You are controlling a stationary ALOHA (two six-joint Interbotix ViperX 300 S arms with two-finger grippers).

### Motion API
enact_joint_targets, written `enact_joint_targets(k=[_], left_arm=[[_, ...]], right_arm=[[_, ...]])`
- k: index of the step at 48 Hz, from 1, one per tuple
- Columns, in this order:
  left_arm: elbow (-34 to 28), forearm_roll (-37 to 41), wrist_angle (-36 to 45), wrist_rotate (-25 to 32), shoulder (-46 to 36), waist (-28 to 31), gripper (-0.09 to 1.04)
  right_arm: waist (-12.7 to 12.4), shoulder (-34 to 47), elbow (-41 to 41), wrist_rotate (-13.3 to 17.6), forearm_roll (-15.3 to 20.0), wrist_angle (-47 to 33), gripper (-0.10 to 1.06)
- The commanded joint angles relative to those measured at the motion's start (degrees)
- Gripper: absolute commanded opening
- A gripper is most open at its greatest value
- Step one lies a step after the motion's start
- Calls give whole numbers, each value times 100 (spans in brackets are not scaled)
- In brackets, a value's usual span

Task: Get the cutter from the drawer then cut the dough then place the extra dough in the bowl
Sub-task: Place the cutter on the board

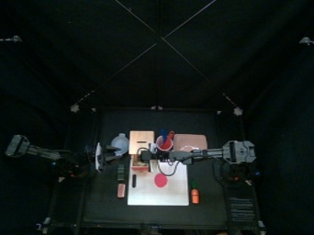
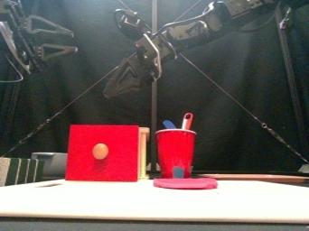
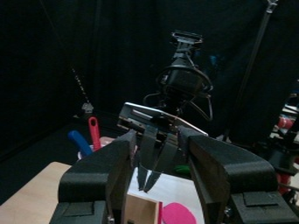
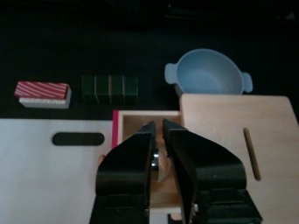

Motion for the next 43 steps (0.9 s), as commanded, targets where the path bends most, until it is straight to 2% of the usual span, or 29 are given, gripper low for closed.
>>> enact_joint_targets(k=[1,16,43], left_arm=[[-97,264,9,18,35,114,80],[-18,1354,53,0,35,246,80],[26,1160,53,-35,44,352,80]], right_arm=[[-9,-167,-105,9,149,149,63],[-35,132,-229,9,352,457,67],[-202,668,-439,0,290,668,67]])
